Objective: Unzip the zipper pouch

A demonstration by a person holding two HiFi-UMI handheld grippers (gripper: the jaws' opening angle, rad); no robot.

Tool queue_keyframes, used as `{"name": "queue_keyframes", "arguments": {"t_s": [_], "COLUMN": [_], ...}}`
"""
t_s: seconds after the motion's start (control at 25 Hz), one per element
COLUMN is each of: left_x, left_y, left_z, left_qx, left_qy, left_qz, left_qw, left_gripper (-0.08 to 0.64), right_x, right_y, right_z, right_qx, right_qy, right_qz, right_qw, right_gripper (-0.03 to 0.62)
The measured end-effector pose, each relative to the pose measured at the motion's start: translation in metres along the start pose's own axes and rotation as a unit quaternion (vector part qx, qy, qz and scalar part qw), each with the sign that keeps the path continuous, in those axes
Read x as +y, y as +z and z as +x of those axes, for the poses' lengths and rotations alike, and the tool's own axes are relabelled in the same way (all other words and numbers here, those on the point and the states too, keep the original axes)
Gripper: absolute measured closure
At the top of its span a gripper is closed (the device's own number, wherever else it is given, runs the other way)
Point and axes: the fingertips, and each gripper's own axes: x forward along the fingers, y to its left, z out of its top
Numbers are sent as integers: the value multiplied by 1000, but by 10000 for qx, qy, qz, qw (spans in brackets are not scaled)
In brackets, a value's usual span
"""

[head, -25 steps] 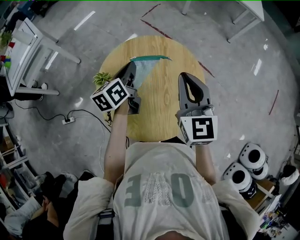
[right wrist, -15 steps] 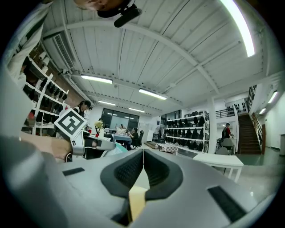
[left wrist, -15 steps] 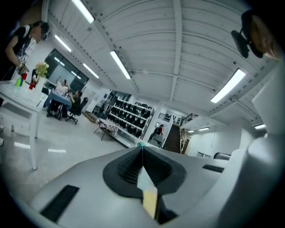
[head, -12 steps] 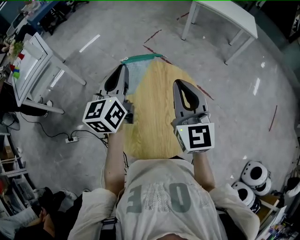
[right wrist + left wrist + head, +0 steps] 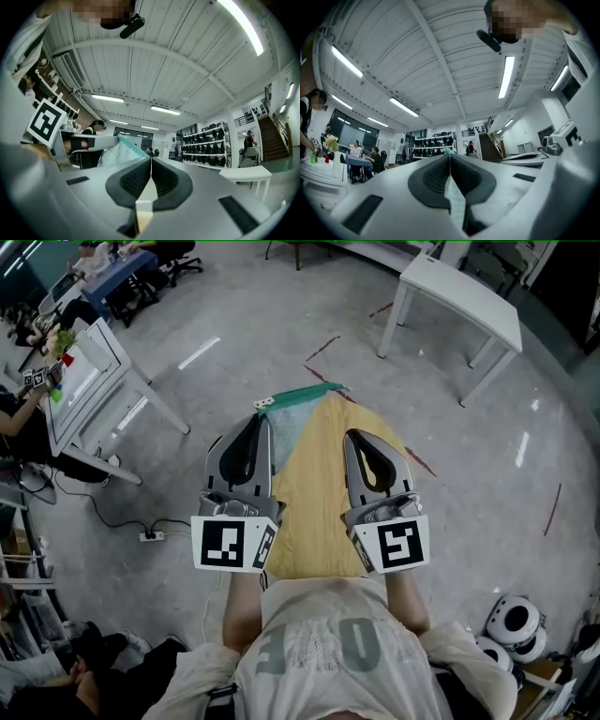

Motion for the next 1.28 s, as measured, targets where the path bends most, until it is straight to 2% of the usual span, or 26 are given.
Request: {"name": "queue_keyframes", "arguments": {"t_s": [0.16,0.32,0.4,0.48,0.6,0.72,0.84,0.92,1.08,1.28], "left_x": [-9,-12,-13,-18,-25,-29,-36,-40,-42,-41], "left_y": [8,14,12,6,-5,-17,-29,-31,-34,-38], "left_z": [-12,-14,-14,-14,-15,-18,-21,-22,-27,-34], "left_qx": [-79,-104,-78,-11,16,116,411,453,481,587], "left_qy": [7,72,63,-59,-370,-494,-640,-667,-711,-577], "left_qz": [555,619,838,1012,931,1142,1768,2019,2265,2460], "left_qw": [9984,9980,9964,9948,9950,9922,9813,9761,9702,9658], "left_gripper": [529,529,529,529,529,529,529,529,529,529], "right_x": [9,15,21,27,34,46,60,70,84,90], "right_y": [3,12,21,33,48,50,46,41,27,16], "right_z": [-1,-2,0,3,12,22,28,32,38,37], "right_qx": [-77,-199,-313,-444,-548,-382,-157,-22,174,350], "right_qy": [132,297,512,782,1060,1389,1649,1784,1919,1926], "right_qz": [133,203,255,415,635,691,677,613,617,583], "right_qw": [9998,9992,9979,9951,9908,9872,9839,9820,9793,9789], "right_gripper": [563,561,561,560,554,454,454,454,462,469]}}
